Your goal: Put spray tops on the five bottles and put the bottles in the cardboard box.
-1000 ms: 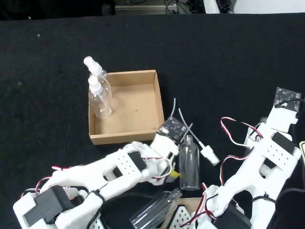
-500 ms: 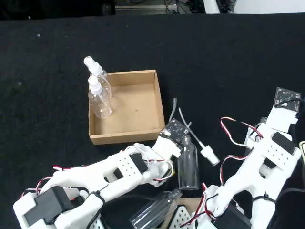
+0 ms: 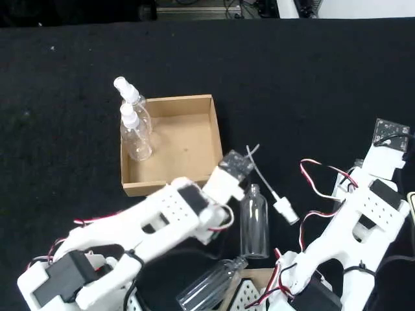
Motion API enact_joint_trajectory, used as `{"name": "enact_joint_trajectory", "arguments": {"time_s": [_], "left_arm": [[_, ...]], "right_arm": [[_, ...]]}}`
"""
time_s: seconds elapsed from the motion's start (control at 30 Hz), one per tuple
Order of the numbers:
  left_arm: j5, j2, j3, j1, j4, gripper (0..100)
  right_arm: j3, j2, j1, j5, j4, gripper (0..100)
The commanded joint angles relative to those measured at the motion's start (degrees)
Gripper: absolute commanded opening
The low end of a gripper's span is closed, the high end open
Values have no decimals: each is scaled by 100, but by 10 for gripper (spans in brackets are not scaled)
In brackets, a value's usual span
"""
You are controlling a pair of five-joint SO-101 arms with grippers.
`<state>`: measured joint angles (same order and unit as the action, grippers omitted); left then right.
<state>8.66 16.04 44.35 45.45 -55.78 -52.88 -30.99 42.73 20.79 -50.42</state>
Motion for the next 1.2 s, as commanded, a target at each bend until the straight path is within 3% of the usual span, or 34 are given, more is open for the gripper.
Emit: {"name": "enact_joint_trajectory", "arguments": {"time_s": [0.0, 0.27, 0.37, 0.5, 0.6, 0.77, 0.97, 1.17], "left_arm": [[-976, 35, -1191, -242, -1389, 38], [-2514, 35, -2624, -268, -2901, 30], [-2936, 35, -3468, -629, -3385, 30], [-3437, 35, -5138, -1631, -4026, 30], [-3420, 35, -6905, -2281, -4448, 30], [-3402, 35, -8927, -3468, -4510, 29], [-2857, -9, -9235, -5490, -4501, 29], [-2831, -26, -8892, -7591, -4501, 29]], "right_arm": [[48, 13, 105, 53, 88, 35], [48, 13, 105, 53, 88, 35], [48, 13, 105, 44, 88, 35], [40, 13, 62, 9, 88, 35], [40, 13, -88, 0, 88, 35], [136, -31, -158, -79, -149, 35], [374, -127, -668, -413, -475, 35], [277, -919, -1556, -1037, -862, 35]]}}
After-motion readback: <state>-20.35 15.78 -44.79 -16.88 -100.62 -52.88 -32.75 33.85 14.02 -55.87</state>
